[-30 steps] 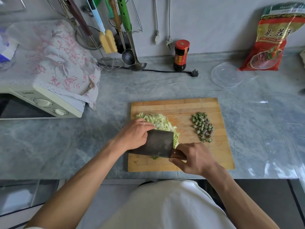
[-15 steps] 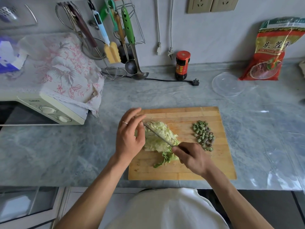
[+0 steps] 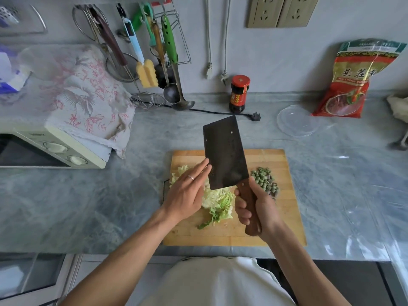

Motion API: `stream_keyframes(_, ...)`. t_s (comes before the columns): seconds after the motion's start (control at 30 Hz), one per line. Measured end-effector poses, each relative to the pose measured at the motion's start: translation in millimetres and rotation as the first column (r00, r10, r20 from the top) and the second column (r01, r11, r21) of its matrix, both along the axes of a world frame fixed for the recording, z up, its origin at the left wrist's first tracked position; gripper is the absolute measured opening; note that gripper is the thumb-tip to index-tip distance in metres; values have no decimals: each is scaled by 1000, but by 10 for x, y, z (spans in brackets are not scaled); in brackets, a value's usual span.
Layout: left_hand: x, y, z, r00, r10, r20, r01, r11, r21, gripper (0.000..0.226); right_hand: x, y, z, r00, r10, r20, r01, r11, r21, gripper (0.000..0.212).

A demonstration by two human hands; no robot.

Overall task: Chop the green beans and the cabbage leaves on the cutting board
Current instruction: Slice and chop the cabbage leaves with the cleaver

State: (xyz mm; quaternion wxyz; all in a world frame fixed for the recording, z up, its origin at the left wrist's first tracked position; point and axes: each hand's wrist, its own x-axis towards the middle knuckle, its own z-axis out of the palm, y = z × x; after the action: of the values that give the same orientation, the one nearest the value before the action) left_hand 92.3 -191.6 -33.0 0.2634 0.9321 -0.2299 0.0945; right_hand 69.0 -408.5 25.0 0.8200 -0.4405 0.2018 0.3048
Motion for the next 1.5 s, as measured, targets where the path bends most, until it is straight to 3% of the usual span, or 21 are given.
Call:
stream_keyframes(0.13,-1,104,23,995,-3,100,4,1000,-4,41,24,-50,-19,997,-68,-38,71,995,66,51)
stream_keyframes(0.33,1,-11,86,992,-124,40,122,992,43,61,-2,-47,-47,999,-31,-17,31,999,16,52)
stream_keyframes(0.5,-42,195,40,999,29,29,-28,999,-17,45,42,-119,-46,999,15,-36,-17,998,-64,51)
stream_keyframes(0.77,399,-35,151,978,196,-77,-194,980,37,73,45,-157,8,982,186,-28,-188,970,-155,49)
stream_keyframes(0.9,323,9,66,987,150,-56,-149,989,22,52,47,-196,3,989,143,-36,-147,975,-168,49)
stream_keyframes(1.0,176,54,28,968,222,-118,-230,972,-51,28,45,-236,-17,996,85,-40,-90,979,-182,49)
stream_keyframes(1.1,86,55,10,951,278,-138,-295,946,-131,18,39,-262,-28,996,82,-22,-85,961,-262,49)
stream_keyframes(1.33,57,-9,14,934,332,-132,-353,916,-189,7,-63,-225,-1,968,217,122,-101,791,-604,48)
stream_keyframes(1.43,76,22,-51,922,362,-133,-381,911,-161,36,-110,-229,-78,921,322,220,-44,646,-762,52)
stream_keyframes(1.5,135,88,-73,906,398,-144,-420,891,-174,41,-140,-251,-157,889,376,261,8,558,-830,54)
